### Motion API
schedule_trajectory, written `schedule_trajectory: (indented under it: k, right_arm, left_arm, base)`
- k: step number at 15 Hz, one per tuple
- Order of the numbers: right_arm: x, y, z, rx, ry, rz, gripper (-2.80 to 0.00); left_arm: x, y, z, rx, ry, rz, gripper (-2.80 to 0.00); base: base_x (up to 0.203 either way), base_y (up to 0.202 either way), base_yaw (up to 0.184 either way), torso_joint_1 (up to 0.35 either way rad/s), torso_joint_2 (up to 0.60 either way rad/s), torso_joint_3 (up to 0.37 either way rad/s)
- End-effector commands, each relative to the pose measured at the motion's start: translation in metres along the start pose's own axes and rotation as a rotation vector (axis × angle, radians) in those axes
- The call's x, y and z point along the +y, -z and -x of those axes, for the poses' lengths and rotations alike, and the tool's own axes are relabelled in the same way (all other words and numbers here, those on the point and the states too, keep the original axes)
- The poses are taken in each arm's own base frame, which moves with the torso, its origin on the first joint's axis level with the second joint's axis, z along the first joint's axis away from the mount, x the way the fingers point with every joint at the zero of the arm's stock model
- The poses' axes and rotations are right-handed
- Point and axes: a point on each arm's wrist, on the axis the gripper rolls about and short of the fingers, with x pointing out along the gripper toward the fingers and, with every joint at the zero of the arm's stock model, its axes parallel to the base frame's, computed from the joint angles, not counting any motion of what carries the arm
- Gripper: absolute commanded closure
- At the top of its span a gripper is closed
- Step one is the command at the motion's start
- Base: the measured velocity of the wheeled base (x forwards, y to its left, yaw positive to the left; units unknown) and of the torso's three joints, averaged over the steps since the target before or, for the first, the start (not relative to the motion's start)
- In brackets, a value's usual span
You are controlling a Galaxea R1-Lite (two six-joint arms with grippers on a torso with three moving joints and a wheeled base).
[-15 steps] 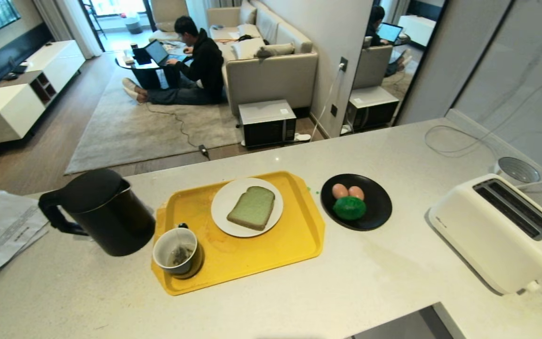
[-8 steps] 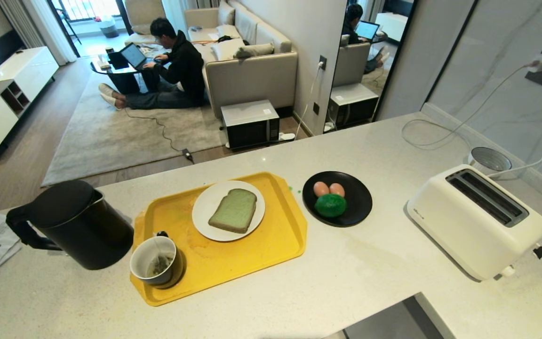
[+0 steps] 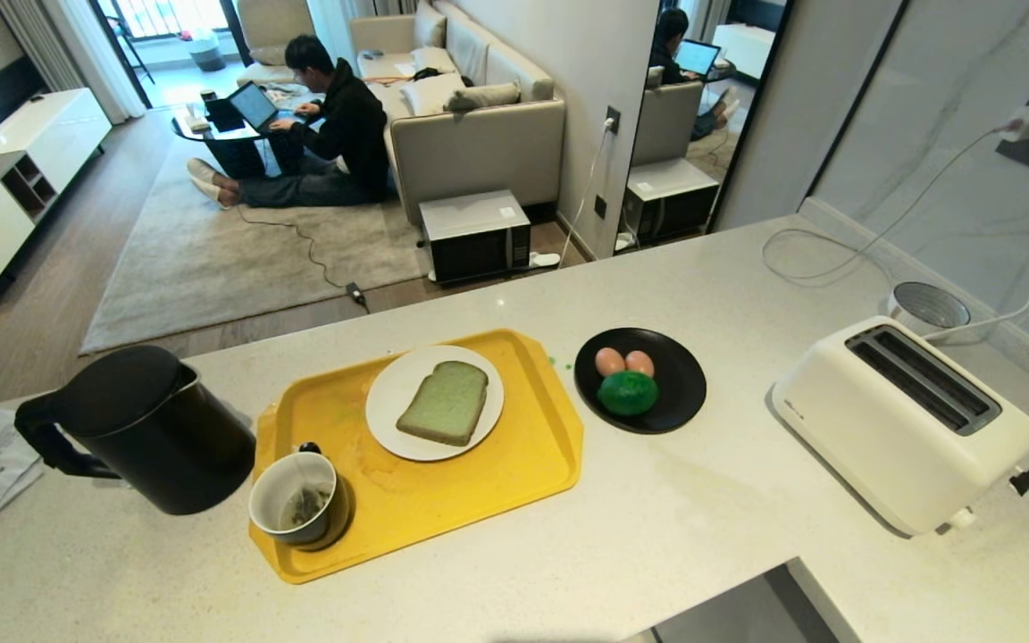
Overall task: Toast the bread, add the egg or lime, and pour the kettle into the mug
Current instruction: Pick up the egg
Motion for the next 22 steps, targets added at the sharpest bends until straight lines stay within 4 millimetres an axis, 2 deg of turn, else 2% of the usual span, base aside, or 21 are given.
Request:
schedule_trajectory:
  k: [1, 12, 22]
  right_arm:
    - [0.0, 0.0, 0.0, 0.001, -0.002, 0.0, 0.0]
    - [0.0, 0.0001, 0.0, 0.001, 0.0, -0.001, 0.0]
    - [0.0002, 0.0, 0.0, 0.0, -0.008, 0.0, 0.0]
  left_arm:
    - [0.0, -0.0001, 0.0001, -0.002, 0.0, 0.0, 0.0]
    - [0.0, 0.0001, 0.0001, 0.0, 0.0, 0.0, 0.0]
    - [0.0, 0.0, 0.0001, -0.001, 0.0, 0.0, 0.0]
  base:
    - [0.0, 0.0, 0.0, 0.067, -0.12, -0.062]
    - [0.0, 0.0, 0.0, 0.064, -0.12, -0.056]
    - [0.001, 0.002, -0.008, 0.001, 0.0, 0.0]
